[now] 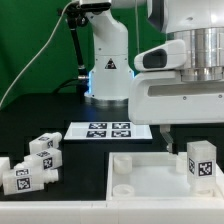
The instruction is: Assemble one leg
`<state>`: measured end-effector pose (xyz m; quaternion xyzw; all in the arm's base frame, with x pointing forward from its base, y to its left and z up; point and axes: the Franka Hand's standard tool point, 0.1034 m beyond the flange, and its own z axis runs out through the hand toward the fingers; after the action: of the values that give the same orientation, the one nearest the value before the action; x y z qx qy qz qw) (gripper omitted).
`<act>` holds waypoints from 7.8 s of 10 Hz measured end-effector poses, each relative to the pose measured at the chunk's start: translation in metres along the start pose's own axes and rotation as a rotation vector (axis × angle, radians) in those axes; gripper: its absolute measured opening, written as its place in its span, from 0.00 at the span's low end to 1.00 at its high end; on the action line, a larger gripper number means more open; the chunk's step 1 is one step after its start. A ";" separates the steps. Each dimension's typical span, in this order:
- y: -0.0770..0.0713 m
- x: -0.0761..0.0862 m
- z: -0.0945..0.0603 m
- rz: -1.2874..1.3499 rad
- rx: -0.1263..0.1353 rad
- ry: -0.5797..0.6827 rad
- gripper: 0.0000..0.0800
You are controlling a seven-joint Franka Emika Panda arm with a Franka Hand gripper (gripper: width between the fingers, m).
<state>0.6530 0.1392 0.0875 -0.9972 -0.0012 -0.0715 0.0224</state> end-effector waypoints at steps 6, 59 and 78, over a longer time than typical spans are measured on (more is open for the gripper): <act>0.004 0.002 0.000 -0.216 -0.022 0.003 0.48; -0.005 0.003 0.001 1.074 -0.076 0.016 0.35; -0.005 0.002 0.003 -0.280 -0.083 -0.037 0.80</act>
Offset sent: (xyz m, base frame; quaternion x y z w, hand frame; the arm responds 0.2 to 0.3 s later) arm -0.0015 0.0009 0.0065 -0.0242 0.0092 -0.1993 0.9796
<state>0.6551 0.1439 0.0853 -0.9885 -0.1378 -0.0554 -0.0291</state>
